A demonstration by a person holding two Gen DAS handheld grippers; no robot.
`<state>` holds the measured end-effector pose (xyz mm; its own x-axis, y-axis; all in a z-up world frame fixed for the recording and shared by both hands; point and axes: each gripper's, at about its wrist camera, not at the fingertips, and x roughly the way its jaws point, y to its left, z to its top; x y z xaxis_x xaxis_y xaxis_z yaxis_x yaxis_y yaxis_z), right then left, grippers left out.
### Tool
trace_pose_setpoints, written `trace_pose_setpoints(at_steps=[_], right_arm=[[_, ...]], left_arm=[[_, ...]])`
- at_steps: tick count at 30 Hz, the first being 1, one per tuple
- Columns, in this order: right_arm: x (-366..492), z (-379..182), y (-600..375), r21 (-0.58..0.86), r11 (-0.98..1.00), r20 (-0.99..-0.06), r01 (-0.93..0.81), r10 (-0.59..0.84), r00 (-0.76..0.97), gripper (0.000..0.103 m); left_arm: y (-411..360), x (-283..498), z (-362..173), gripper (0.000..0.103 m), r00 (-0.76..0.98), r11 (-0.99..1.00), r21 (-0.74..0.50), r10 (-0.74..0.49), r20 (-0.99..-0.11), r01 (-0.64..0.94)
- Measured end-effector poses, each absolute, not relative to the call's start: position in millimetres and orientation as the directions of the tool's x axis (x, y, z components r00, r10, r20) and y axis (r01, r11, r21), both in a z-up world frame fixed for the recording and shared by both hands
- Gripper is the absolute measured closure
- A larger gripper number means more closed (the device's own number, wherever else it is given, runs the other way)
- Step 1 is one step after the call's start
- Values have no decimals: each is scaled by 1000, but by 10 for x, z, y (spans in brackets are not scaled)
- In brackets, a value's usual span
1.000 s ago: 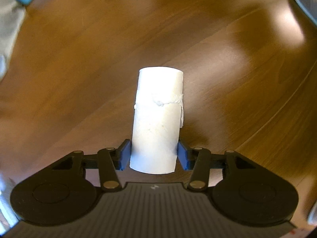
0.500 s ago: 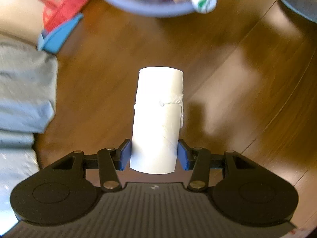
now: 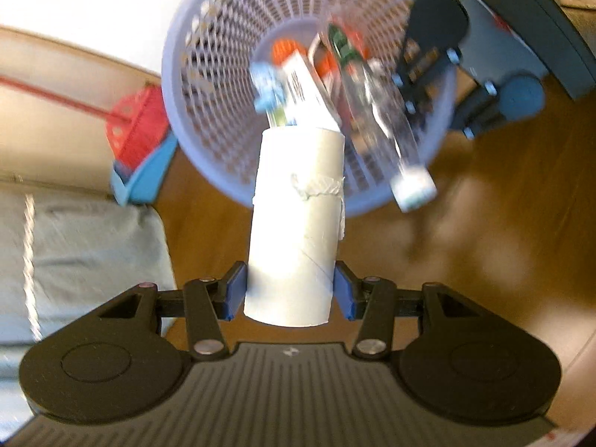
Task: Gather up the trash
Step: 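Lift the paper tube over the wastebasket and open the left tool, then withdraw the open left tool from the wastebasket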
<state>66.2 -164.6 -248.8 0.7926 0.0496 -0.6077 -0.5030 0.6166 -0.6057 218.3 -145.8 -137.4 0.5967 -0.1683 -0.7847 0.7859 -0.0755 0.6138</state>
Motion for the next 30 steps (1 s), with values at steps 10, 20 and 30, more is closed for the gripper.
trace_pose_setpoints(at_steps=[10, 20, 30], right_arm=[[604, -2400, -1540, -573, 632, -611, -522, 95, 786, 100], [651, -2366, -1566, -563, 649, -605, -512, 99, 790, 100], [650, -2366, -1576, -560, 653, -605, -509, 98, 790, 100]], left_arm=[[-2221, 2280, -1329, 46, 628, -48, 660, -261, -733, 750], [-2053, 2228, -1207, 38, 655, 21, 676, -270, -706, 737], [-1388, 2171, -1311, 38, 671, 164, 651, -163, -723, 741]])
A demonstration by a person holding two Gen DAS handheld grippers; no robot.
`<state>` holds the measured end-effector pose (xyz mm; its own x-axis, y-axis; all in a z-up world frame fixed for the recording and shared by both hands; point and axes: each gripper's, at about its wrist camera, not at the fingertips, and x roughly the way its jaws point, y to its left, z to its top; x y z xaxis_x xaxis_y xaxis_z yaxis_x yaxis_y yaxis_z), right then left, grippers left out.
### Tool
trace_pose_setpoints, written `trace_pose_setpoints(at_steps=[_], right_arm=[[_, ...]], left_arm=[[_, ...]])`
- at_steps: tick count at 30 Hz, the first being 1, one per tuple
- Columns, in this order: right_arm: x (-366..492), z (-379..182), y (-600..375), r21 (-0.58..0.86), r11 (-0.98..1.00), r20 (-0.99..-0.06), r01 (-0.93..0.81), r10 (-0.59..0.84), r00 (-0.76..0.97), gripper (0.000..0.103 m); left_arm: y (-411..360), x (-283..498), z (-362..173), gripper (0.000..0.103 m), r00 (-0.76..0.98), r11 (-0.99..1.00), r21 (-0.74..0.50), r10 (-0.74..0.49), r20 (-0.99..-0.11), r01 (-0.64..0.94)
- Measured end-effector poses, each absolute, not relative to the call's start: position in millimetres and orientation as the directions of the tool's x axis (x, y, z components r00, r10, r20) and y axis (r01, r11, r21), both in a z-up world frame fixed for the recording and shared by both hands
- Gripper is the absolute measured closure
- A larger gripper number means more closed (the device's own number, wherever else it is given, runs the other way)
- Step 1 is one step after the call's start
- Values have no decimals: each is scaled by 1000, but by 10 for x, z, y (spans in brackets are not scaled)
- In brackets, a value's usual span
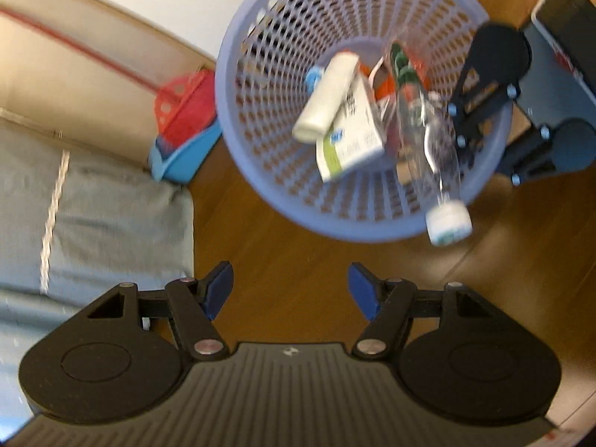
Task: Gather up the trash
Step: 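Withdraw the open left tool from the wastebasket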
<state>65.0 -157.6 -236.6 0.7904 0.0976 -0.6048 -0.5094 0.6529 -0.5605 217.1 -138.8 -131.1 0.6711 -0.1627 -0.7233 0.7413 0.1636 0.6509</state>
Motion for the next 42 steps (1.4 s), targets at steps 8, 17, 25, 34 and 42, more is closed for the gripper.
trace_pose_setpoints(at_steps=[8, 17, 25, 34, 42], right_arm=[[638, -2323, -1575, -547, 661, -609, -514, 107, 786, 100], [711, -2184, -1439, -483, 668, -598, -566, 221, 771, 101], [790, -1946, -1297, -354, 669, -591, -654, 382, 711, 101], [961, -1678, -1296, -182, 646, -600, -741, 525, 604, 102], [1137, -1492, -1333, -101, 593, -610, -799, 598, 521, 103]], left_arm=[[-942, 2078, -1419, 38, 655, 260, 616, -92, -750, 743], [-671, 2050, -1454, 37, 627, 321, 580, -62, -776, 749], [-424, 1983, -1318, 34, 608, 362, 542, -92, -789, 758], [-213, 1849, -1189, 32, 543, 416, 428, -210, -813, 802], [-224, 1665, -1284, 32, 504, 334, 415, -251, -826, 846]])
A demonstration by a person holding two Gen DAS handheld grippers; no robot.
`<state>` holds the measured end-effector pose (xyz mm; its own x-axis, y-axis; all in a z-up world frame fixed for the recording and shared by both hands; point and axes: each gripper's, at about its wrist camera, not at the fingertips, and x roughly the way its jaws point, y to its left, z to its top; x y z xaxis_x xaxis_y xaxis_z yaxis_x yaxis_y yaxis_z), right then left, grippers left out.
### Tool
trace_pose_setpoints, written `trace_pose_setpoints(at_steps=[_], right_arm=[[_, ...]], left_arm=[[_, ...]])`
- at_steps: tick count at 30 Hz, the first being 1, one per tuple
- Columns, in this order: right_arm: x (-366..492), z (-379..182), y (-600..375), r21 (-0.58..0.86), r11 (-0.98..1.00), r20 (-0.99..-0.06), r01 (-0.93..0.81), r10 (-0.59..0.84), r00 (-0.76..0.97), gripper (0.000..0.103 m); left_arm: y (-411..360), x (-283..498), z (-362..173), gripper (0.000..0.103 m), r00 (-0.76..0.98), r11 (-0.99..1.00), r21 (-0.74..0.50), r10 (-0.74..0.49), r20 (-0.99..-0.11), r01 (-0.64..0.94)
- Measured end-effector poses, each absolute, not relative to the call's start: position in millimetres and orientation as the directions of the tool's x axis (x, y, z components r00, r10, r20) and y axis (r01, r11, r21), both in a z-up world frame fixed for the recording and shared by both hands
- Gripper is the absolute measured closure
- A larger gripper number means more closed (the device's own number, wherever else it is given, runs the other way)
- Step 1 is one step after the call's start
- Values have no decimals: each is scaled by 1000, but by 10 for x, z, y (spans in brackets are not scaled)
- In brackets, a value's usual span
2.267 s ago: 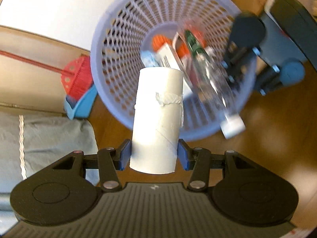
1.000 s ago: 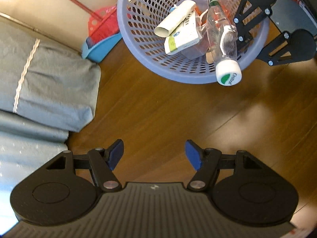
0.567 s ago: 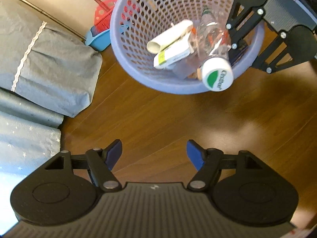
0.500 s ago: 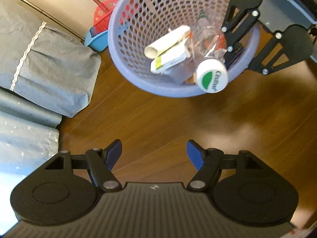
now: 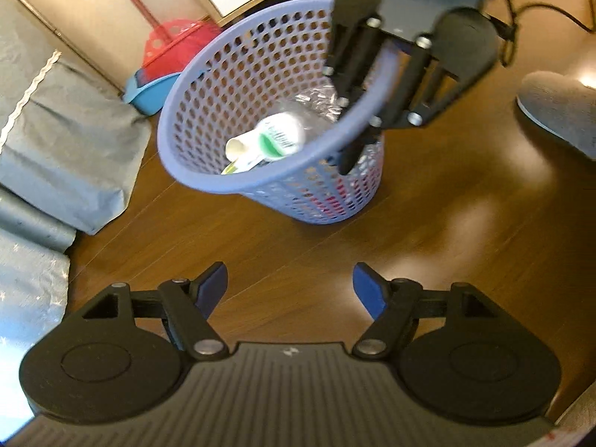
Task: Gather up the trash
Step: 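Withdraw the open left tool from the wastebasket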
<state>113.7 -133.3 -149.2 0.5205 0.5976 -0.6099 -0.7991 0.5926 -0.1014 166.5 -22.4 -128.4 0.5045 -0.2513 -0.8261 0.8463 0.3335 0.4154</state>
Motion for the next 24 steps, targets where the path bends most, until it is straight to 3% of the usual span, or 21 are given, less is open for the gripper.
trace_pose_setpoints(at_steps=[9, 16, 24], right_arm=[[1191, -1415, -1377, -120, 486, -700, -866, 577, 421, 103], [1177, -1399, -1402, -226, 303, -792, -926, 496, 356, 103], [1294, -1420, -1480, -235, 267, -857, -935, 397, 329, 103]], left_arm=[[-319, 1649, -1386, 32, 481, 302, 399, -277, -832, 866], [-386, 1611, -1457, 32, 456, 279, 381, -291, -841, 881], [-428, 1580, -1462, 32, 448, 269, 377, -298, -843, 887]])
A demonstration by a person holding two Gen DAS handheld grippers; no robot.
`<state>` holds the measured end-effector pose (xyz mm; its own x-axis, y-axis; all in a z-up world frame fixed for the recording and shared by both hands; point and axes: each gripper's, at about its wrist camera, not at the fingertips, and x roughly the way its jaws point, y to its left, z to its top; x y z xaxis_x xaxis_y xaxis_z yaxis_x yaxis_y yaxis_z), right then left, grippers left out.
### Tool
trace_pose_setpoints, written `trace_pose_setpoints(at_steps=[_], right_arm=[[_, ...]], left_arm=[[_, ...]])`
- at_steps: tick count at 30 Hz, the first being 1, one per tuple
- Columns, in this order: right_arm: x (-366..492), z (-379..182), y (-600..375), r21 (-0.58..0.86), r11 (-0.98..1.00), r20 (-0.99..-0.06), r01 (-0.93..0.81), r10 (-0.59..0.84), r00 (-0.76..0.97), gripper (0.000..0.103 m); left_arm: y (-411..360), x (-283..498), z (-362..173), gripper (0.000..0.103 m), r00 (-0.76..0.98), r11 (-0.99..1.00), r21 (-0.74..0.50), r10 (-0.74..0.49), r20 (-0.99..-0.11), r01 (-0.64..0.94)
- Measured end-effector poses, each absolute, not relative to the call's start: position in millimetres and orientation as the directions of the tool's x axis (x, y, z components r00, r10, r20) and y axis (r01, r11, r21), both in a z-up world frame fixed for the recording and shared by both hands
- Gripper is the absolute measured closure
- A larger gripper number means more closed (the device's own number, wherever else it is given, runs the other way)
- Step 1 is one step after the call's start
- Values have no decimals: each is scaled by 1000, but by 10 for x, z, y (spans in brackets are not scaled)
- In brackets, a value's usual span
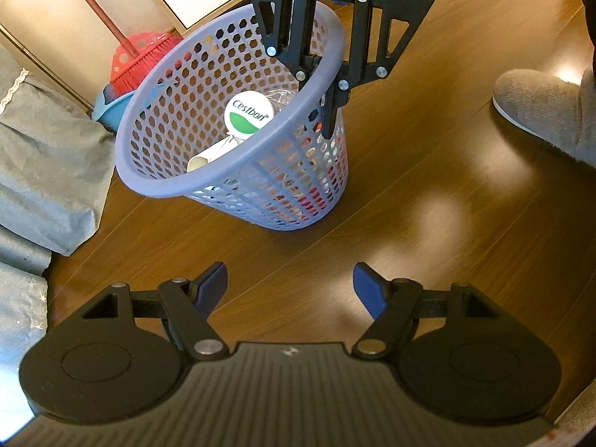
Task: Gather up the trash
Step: 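Withdraw the open left tool from the wastebasket, then lower the wastebasket to the floor and open the right tool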
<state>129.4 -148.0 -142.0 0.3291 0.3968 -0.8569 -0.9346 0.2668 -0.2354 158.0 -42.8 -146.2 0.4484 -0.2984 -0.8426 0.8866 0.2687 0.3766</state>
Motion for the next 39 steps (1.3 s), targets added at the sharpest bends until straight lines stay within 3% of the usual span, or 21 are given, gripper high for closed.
trace_pose_setpoints(at_steps=[14, 17, 19, 39], right_arm=[[1340, -1462, -1513, -296, 236, -880, -926, 309, 360, 94], [1377, -1426, -1551, -288, 251, -877, -924, 318, 360, 80], [1423, -1400, -1571, -279, 266, -875, -923, 326, 359, 64], [1574, -1424, -1431, -252, 159, -897, -954, 331, 292, 58]], left_arm=[[-414, 1537, -1362, 29, 451, 268, 376, -328, -830, 887], [-402, 1557, -1343, 27, 443, 279, 361, -344, -828, 890], [-402, 1580, -1341, 27, 443, 279, 359, -346, -827, 890], [-391, 1581, -1319, 22, 430, 305, 328, -378, -820, 894]])
